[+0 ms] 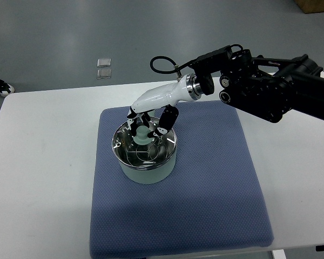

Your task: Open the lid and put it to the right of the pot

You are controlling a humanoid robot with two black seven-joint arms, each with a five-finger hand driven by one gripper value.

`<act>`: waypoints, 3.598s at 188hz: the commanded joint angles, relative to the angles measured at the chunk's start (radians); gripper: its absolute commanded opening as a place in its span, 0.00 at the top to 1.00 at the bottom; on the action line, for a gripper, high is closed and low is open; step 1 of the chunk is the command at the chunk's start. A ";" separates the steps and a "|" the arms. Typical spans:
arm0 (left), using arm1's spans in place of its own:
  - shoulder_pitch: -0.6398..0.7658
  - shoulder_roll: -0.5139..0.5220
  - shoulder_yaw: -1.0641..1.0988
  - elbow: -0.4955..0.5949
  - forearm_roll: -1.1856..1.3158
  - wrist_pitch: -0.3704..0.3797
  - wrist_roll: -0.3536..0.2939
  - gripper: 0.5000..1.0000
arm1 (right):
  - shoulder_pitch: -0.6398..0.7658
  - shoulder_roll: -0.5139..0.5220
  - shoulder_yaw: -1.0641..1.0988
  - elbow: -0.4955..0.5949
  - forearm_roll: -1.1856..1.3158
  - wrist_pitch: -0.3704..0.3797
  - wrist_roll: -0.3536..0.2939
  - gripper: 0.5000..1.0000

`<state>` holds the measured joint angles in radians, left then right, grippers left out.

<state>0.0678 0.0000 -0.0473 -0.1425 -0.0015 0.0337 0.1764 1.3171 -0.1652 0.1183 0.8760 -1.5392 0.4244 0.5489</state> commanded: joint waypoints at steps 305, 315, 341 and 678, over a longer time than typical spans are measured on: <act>-0.008 0.000 0.004 0.000 0.000 0.002 0.002 0.00 | -0.205 -0.410 0.064 0.031 0.041 0.014 0.062 1.00; -0.008 0.000 0.004 0.000 0.000 0.002 0.002 0.00 | -0.214 -0.407 0.064 0.031 0.041 0.010 0.062 1.00; -0.010 0.000 0.004 -0.002 0.000 0.002 0.002 0.00 | -0.260 -0.393 0.061 0.031 0.039 -0.018 0.062 1.00; 0.001 0.000 0.000 -0.003 0.000 0.002 0.002 0.00 | -0.407 -0.163 0.208 -0.215 1.989 0.073 -0.561 0.13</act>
<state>0.0688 0.0000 -0.0476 -0.1458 -0.0015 0.0351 0.1765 0.9480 -0.3310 0.2598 0.6616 0.4608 0.4954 -0.0142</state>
